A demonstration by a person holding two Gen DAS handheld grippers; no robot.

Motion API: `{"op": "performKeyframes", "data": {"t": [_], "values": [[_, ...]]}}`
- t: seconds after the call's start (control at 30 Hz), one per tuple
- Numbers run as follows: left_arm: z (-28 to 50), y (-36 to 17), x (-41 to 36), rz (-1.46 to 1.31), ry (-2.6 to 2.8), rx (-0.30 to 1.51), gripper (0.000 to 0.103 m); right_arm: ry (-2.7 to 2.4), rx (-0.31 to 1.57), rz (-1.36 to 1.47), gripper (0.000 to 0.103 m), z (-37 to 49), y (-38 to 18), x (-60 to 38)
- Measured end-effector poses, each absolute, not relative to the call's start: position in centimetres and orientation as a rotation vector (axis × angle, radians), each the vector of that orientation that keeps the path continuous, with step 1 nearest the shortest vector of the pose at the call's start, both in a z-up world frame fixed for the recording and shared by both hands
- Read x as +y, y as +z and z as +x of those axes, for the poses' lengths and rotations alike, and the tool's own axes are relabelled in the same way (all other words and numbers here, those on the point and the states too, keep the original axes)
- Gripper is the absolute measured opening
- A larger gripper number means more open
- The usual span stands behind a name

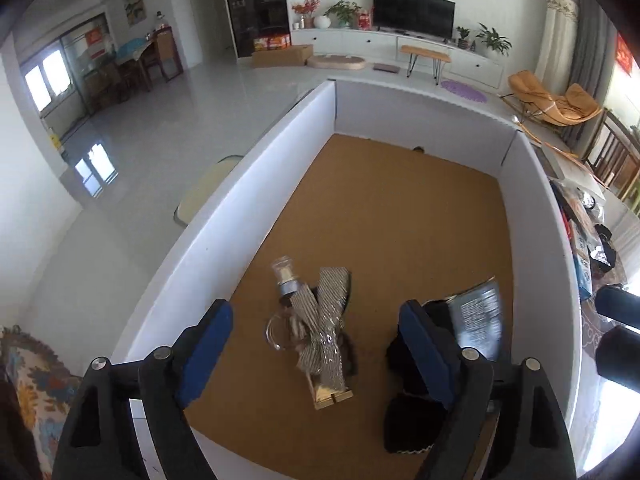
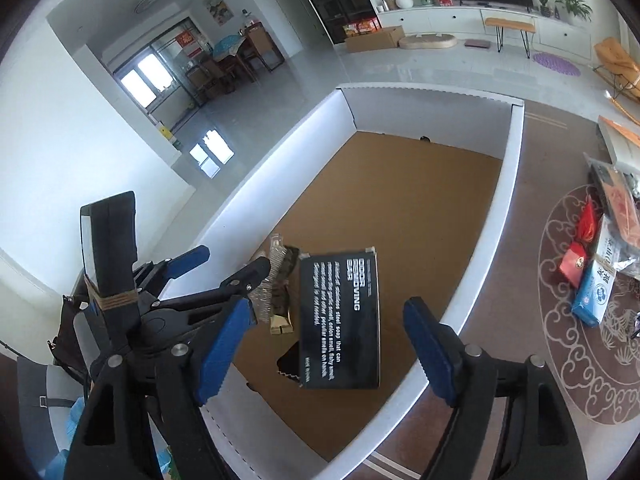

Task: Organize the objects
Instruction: 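Lift the bow clip and black box toward the white bin with both grippers, then open both grippers over the white bin to drop the bow clip and box, then reach the left gripper to the blue-and-white nail cream box and close on it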

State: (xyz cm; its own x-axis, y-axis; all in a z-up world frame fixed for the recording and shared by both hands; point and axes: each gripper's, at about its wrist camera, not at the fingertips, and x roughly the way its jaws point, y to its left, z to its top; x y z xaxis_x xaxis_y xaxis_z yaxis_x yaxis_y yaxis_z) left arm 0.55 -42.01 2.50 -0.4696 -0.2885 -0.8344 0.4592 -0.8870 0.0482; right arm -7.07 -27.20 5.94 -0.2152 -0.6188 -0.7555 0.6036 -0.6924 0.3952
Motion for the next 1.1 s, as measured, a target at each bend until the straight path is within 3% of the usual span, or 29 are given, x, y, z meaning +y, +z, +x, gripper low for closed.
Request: {"op": "performKeyframes", "data": {"t": [0.07, 0.2, 0.4, 0.53, 0.6, 0.77, 0.9, 1.1], "values": [[1.2, 1.9, -42.5, 1.290, -2.363, 0.330, 0.085, -2.013, -0.024, 1.199, 0.082, -6.7, 6.0, -26.0], [2.5, 2.4, -40.8, 1.194, -2.425, 0.386, 0.085, -2.190, 0.008, 1.100, 0.097, -6.4, 6.2, -20.1], [2.9, 4.5, -32.1, 1.178, -2.690, 0.450, 0.085, -2.582, 0.074, 1.127, 0.098, -7.9, 2.2, -5.4], [3.0, 6.1, -23.9, 1.210, -2.931, 0.372, 0.085, -2.757, 0.072, 1.304, 0.098, -7.9, -2.7, 4.0], [3.1, 6.0, -19.6, 1.269, -3.027, 0.323, 0.092, -2.795, 0.023, 1.373, 0.098, -7.4, -4.3, 7.4], [2.3, 1.5, -10.9, 1.453, -3.079, 0.164, 0.096, -2.837, -0.040, 1.409, 0.098, -7.1, -6.1, 10.2], [0.4, -3.1, -8.2, 1.509, -2.991, 0.029, 0.096, -2.821, 0.013, 1.412, 0.098, -7.3, -7.0, 9.8], [-1.5, -5.5, -8.2, 1.443, -2.965, 0.019, 0.096, -2.807, -0.048, 1.408, 0.099, -7.1, -7.2, 10.2]]}}
